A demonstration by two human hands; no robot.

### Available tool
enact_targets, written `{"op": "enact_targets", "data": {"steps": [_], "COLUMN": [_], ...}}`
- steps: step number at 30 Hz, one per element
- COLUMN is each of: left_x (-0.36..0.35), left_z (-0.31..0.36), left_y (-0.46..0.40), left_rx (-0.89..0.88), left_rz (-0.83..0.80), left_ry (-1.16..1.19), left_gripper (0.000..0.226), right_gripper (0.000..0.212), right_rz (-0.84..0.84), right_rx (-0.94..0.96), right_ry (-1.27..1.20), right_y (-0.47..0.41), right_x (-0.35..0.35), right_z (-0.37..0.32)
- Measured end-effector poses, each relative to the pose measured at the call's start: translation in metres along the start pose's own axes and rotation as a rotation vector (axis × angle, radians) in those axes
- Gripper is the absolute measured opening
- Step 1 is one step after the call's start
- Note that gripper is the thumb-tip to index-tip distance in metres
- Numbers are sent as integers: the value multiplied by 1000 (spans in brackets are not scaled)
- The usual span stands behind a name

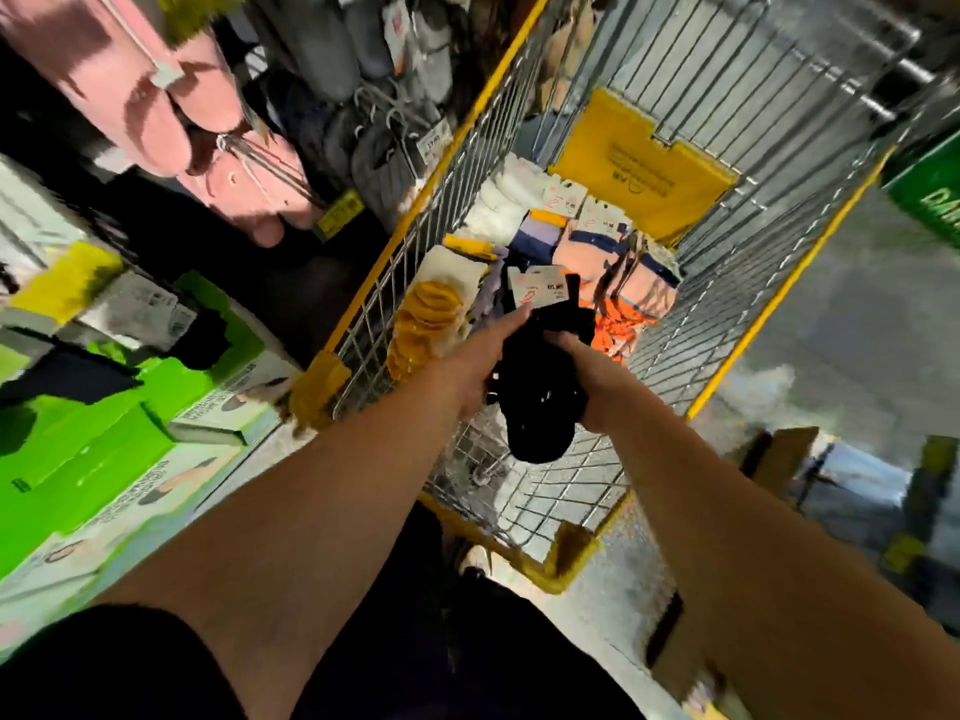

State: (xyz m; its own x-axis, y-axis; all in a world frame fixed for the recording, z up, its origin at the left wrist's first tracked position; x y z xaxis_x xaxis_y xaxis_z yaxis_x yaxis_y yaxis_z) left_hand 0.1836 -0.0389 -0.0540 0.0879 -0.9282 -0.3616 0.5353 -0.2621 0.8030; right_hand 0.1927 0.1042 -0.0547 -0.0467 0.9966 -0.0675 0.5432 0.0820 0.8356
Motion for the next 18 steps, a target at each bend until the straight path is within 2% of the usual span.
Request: {"op": "enact_targets", "data": {"steps": [2,5,7,9,12,13,16,18], "left_x": [-3,-14,-23,-22,-1,9,29,47], "left_z": [4,14,26,34,41,43,48,48], "left_y": [23,65,98,131,179,196,249,282], "left_rx": [-51,-182,-289,-359,-454,-502,-642,-758], "left_rz": [-35,-123,-183,-219,-202,-158,-104,-62], "left_ry": [38,155,253,232,220,254,334,363], "left_gripper": [65,43,43,50,29,32,58,62], "right_gripper": [38,35,43,44,31,28,33,31], "right_rz": [-3,13,42,0,-96,-142,-283,-378], "right_rx": [49,124,200,233,280,299,370,400], "right_ry": [29,69,107,147,255,282,356,356], "right_y": [29,69,89,117,166,179,220,244], "right_x": [-4,-21,-33,-49,-75,-86,-128,-160], "right_z": [-12,-32,-47,-60,-77,-82,-92,-91]}}
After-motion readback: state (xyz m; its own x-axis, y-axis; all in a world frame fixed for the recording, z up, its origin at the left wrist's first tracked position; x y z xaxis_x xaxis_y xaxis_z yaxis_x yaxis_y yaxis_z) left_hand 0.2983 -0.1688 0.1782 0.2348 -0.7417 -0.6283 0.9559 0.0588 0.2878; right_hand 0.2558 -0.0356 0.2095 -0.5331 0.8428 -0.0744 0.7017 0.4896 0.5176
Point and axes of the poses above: each hand's wrist, its own y-axis away from the middle knuckle, its own x-axis out of the back of the hand, z = x × y, the point moved 2 cm from there along -y, towards the middle knuckle, and after that the axes turned 9 degrees about y, right-handed, at the moved point
